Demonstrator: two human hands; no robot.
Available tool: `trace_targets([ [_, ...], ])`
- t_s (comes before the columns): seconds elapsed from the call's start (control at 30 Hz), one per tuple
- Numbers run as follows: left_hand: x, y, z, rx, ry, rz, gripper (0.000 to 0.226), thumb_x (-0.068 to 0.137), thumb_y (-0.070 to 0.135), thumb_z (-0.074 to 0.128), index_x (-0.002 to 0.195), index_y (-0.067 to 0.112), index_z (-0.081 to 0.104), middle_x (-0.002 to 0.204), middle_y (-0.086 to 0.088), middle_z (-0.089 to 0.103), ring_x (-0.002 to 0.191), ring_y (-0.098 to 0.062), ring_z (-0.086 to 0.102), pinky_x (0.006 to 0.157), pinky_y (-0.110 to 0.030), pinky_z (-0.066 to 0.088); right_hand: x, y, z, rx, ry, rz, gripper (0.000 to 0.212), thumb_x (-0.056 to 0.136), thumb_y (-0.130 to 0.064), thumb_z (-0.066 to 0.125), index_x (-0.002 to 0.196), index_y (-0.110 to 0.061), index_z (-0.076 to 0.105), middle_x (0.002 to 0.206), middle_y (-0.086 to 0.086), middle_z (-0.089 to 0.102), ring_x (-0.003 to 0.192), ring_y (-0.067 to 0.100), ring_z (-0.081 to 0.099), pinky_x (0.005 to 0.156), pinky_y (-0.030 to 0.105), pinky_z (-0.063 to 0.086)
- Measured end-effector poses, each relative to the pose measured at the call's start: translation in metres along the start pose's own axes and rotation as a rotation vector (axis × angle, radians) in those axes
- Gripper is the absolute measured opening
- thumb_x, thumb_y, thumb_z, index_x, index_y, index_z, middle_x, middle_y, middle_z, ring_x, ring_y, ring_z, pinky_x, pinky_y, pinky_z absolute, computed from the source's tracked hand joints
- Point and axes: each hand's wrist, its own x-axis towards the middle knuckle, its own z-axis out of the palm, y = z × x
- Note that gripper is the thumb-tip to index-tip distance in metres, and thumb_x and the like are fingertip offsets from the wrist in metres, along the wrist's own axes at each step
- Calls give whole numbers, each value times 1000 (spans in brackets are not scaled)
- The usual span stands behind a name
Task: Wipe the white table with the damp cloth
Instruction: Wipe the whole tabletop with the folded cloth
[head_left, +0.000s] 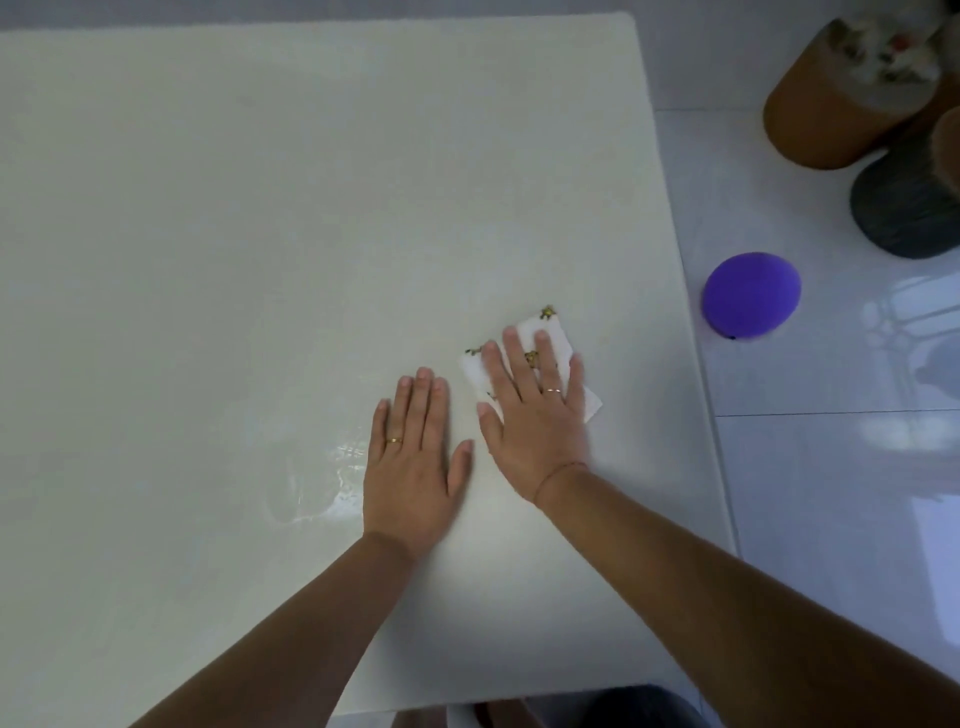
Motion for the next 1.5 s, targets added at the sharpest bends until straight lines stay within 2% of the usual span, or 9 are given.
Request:
trace_targets([
  [0.1,4,2,-3,-33,6,-16,64,95,40,25,150,8,18,159,-7,11,147,-21,5,119,-41,2,20,45,-10,-88,17,-176,61,93,-45,23,150,-26,11,160,-1,7,147,24,4,115,52,-1],
  [0.33,92,-5,-26,-26,107,1,66,95,41,25,149,5,17,158,-12,14,147,-24,8,119,-38,-3,79,24,-18,129,87,526,61,96,-42,22,150,-24,-1,160,0,-4,146,28,-6,114,55,-6],
  [0.57,174,-22,-31,15,100,-10,64,99,41,23,151,9,3,160,-8,0,147,-20,-5,116,-32,-14,82,46,-26,-37,26,-96,62,93,-44,23,150,-27,8,160,-2,6,147,22,0,116,50,-1],
  [0.8,187,-28,-22,14,49,-10,67,97,45,19,151,9,0,160,-7,-3,147,-20,-7,118,-36,-9,151,42,-37,190,130,634,61,97,-40,25,151,-22,4,160,1,-1,146,26,-5,115,52,-6],
  [0.97,187,-29,-25,33,48,1,65,97,42,17,151,7,5,160,-10,2,147,-23,-3,119,-37,-7,145,2,-31,28,50,143,63,93,-48,16,150,-25,3,160,-1,-1,146,26,-7,114,51,-9],
  [1.07,187,-28,-27,1,47,-1,65,97,41,20,151,8,5,160,-10,2,147,-22,-3,118,-36,-8,155,48,-43,-45,68,-105,62,93,-43,36,149,-24,18,159,1,14,146,24,10,115,49,4],
  [1.3,189,-28,-31,-58,77,7,66,96,43,15,150,7,9,159,-9,6,147,-21,-2,118,-34,-8,227,47,-53,164,135,628,62,97,-41,26,151,-21,3,160,1,-2,146,26,-4,115,52,-5],
  [1.37,195,-28,-34,-57,93,13,65,97,44,14,151,7,9,159,-9,6,147,-21,-2,118,-33,-8,237,23,-50,123,105,561,63,97,-43,21,150,-21,-4,160,-1,-8,146,28,-9,113,53,-8],
  [1.5,227,-26,-41,-45,124,29,66,96,44,13,150,6,10,159,-10,7,147,-23,0,119,-34,-7,233,42,-57,-14,91,65,62,95,-43,27,150,-24,6,160,-2,2,147,24,0,115,51,-2],
])
